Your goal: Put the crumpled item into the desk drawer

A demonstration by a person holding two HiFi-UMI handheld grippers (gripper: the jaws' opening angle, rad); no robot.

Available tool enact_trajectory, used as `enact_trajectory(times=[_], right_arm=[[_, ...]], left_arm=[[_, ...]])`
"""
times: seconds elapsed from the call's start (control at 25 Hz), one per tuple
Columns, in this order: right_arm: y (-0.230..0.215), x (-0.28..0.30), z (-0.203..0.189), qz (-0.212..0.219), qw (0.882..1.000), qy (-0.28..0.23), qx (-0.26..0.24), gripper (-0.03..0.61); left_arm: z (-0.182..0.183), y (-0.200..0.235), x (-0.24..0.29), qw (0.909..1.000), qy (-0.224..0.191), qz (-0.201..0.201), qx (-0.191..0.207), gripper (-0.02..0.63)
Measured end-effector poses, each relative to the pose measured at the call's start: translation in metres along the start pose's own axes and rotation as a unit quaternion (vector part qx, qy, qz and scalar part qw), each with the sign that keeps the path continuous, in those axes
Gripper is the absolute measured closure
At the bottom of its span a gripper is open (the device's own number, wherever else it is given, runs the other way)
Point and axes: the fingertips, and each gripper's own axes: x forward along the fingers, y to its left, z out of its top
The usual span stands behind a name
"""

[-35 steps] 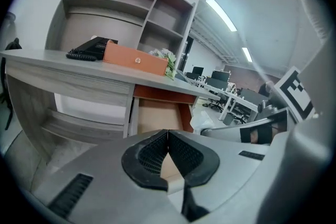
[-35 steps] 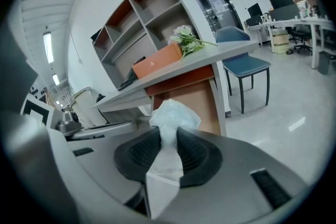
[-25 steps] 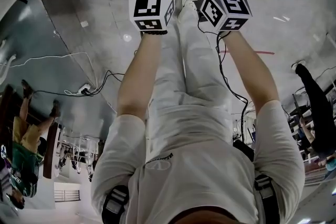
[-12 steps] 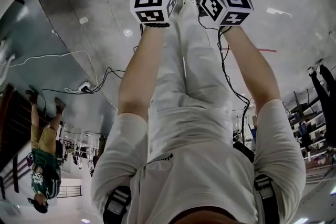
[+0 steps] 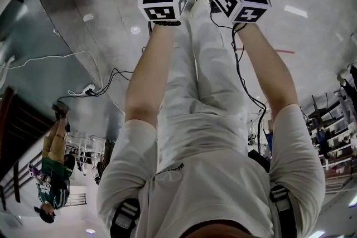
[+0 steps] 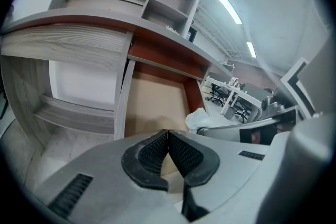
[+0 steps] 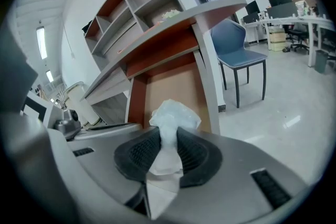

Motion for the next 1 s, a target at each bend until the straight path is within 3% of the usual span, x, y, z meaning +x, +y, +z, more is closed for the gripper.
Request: enact_trajectory(times=[1.0], right_arm=[[-0.001,0.004,-0.016,0.000,1.000,0.027,-0.003,0.485]], left_arm=[[-0.002,-0.003,0.000,0.9999,0.011,-0.003,-0.004,0.611]])
